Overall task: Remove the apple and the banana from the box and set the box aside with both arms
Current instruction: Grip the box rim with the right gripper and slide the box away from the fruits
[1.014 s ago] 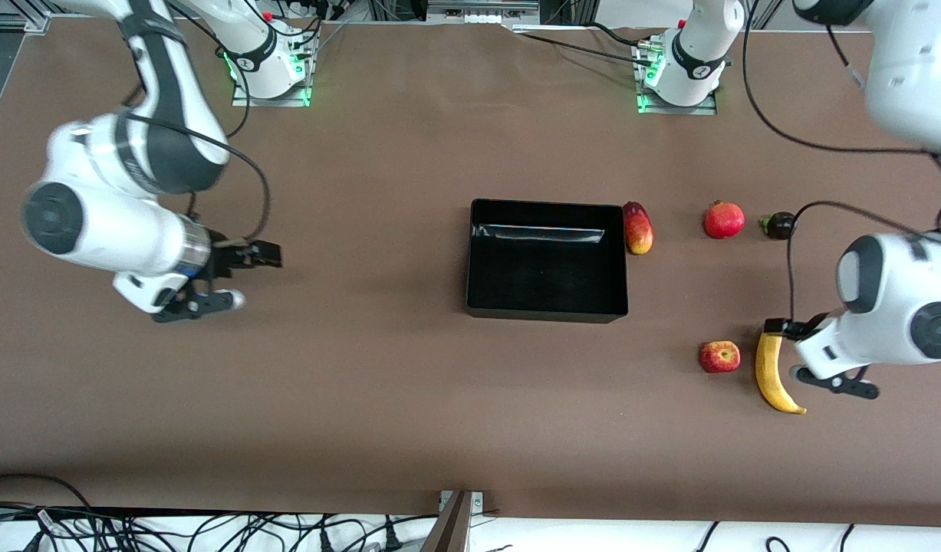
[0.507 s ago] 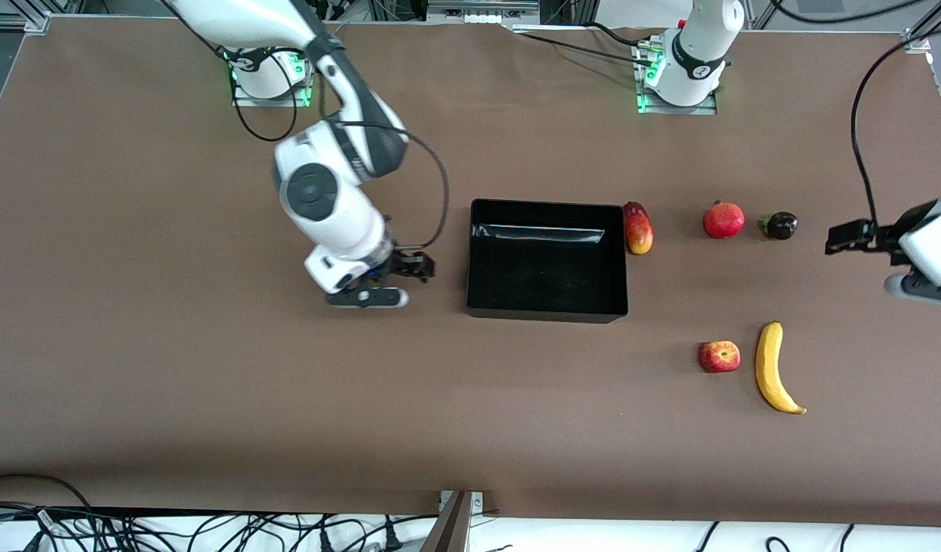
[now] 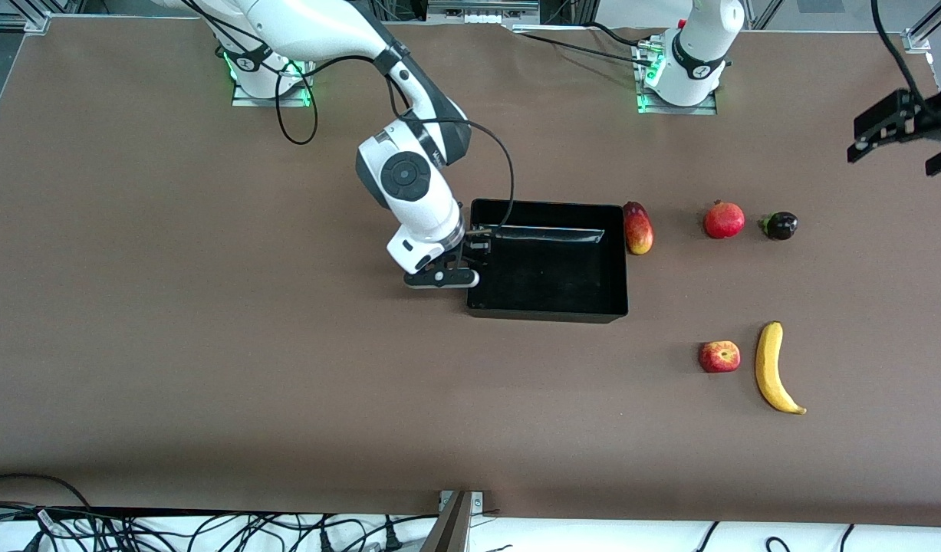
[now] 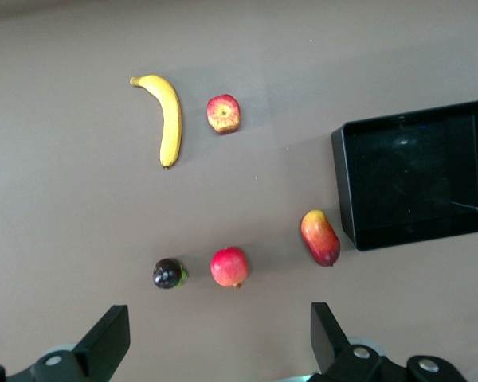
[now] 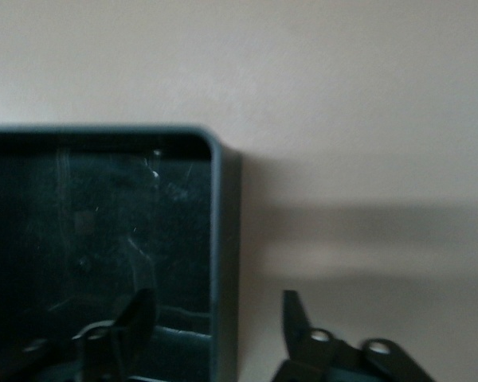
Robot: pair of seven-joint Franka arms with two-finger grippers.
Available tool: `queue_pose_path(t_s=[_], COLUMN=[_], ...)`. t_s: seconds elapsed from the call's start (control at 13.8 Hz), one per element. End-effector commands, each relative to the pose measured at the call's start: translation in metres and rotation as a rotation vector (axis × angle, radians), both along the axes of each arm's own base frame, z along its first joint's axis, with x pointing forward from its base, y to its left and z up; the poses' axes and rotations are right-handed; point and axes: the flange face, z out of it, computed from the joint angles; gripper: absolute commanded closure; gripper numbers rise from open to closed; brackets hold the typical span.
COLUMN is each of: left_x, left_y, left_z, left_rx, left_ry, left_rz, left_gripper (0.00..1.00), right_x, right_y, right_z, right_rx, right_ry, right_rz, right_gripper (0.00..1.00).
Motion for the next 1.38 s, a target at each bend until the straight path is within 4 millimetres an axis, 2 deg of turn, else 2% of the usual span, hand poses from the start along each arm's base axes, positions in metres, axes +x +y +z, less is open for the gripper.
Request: queue_pose_path(t_s=[0.0, 0.14, 0.29, 0.43, 0.51, 0.65, 0.8, 0.94, 1.09, 1.23, 1.3], left_x=[-0.030, -0.035, -0.037, -0.045, -0.048, -0.049, -0.049, -0.049, -0.049, -0.048, -0.048], left_y=[-0.006, -0.028, -0.030, -0.030, -0.028, -0.023, -0.018, -0.019, -0.019, -0.020, -0.020], left_z=[0.009, 0.010, 0.010, 0.014, 0.015, 0.015, 0.015, 0.013, 0.013, 0.013, 0.013], left_rx=[-0.012, -0.005, -0.005, -0.003, -0.003, -0.003, -0.004, -0.003, -0.003, -0.003, -0.002], left_ry=[0.045, 0.047, 0.047, 0.029, 0.024, 0.022, 0.024, 0.027, 0.026, 0.026, 0.026], left_rz=[0.020, 0.036, 0.057, 0.063, 0.067, 0.078, 0.091, 0.091, 0.105, 0.113, 0.126], left_gripper=[0.00, 0.00, 0.00, 0.00, 0.00, 0.00, 0.00, 0.00, 0.00, 0.00, 0.00], right_x=[-0.013, -0.016, -0.009, 0.007, 0.021, 0.051, 0.073, 0.087, 0.092, 0.085, 0.079], right_y=[0.013, 0.013, -0.001, -0.033, -0.060, -0.127, -0.206, -0.292, -0.378, -0.441, -0.467], right_z=[-0.034, -0.037, -0.036, -0.008, 0.012, 0.054, 0.077, 0.078, 0.077, 0.069, 0.058], right_rx=[-0.022, -0.032, -0.046, -0.082, -0.089, -0.080, -0.062, -0.036, -0.025, -0.040, -0.047], right_ry=[0.043, 0.051, 0.068, 0.126, 0.146, 0.168, 0.188, 0.204, 0.214, 0.238, 0.244], right_rz=[-0.003, 0.013, 0.005, -0.001, 0.019, 0.043, 0.078, 0.108, 0.055, -0.015, -0.007], right_gripper=[1.00, 1.00, 1.00, 1.00, 1.00, 1.00, 1.00, 1.00, 1.00, 1.00, 1.00])
